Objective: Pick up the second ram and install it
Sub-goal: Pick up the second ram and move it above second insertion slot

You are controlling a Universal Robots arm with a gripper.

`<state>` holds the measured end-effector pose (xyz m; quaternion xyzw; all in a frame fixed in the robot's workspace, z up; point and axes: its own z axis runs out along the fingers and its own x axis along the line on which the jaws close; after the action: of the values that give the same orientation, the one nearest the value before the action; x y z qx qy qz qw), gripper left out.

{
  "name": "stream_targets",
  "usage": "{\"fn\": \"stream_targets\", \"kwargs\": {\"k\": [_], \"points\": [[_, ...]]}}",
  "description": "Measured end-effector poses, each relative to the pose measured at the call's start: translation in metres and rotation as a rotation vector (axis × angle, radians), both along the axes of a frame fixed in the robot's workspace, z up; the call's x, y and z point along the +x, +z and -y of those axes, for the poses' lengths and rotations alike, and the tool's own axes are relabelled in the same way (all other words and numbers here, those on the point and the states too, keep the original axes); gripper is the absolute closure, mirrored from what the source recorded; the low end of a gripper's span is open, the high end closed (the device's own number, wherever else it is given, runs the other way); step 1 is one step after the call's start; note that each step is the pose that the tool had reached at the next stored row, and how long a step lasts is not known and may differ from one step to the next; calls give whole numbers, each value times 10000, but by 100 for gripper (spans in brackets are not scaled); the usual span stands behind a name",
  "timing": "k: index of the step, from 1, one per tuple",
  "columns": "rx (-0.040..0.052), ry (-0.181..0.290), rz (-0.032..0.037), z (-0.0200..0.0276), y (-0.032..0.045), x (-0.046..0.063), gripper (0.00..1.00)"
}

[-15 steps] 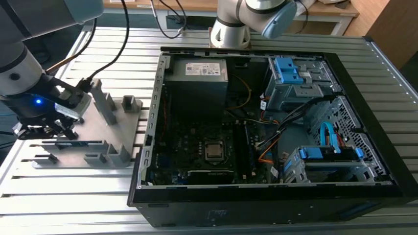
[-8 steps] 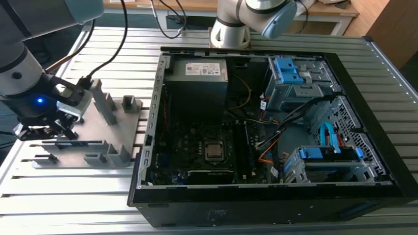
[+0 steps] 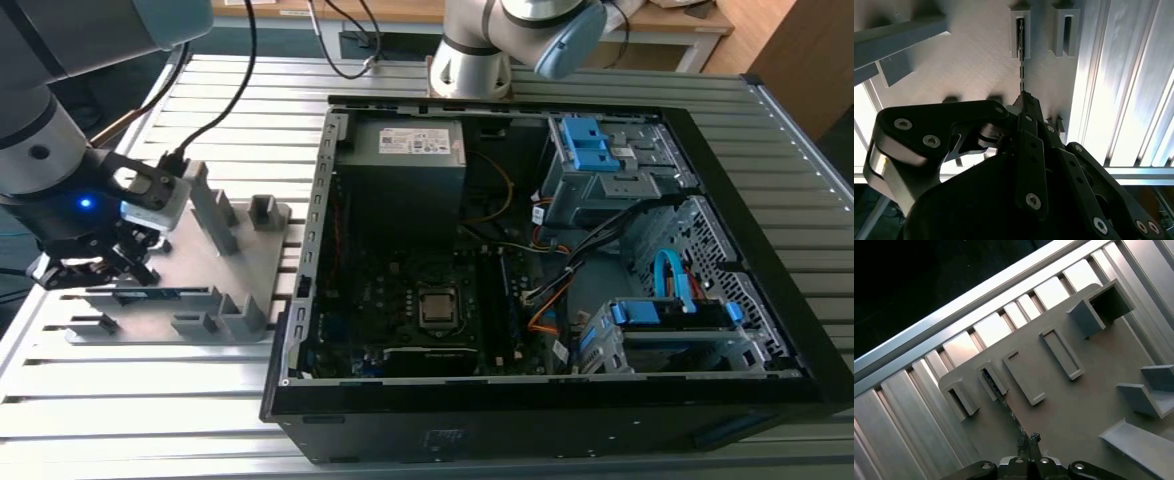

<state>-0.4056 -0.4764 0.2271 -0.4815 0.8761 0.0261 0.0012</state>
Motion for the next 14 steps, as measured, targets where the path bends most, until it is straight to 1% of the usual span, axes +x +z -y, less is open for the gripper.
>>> {"fn": "stream_targets", "kwargs": {"k": [14], "points": [[0,1407,0,0,0,0,90]]}}
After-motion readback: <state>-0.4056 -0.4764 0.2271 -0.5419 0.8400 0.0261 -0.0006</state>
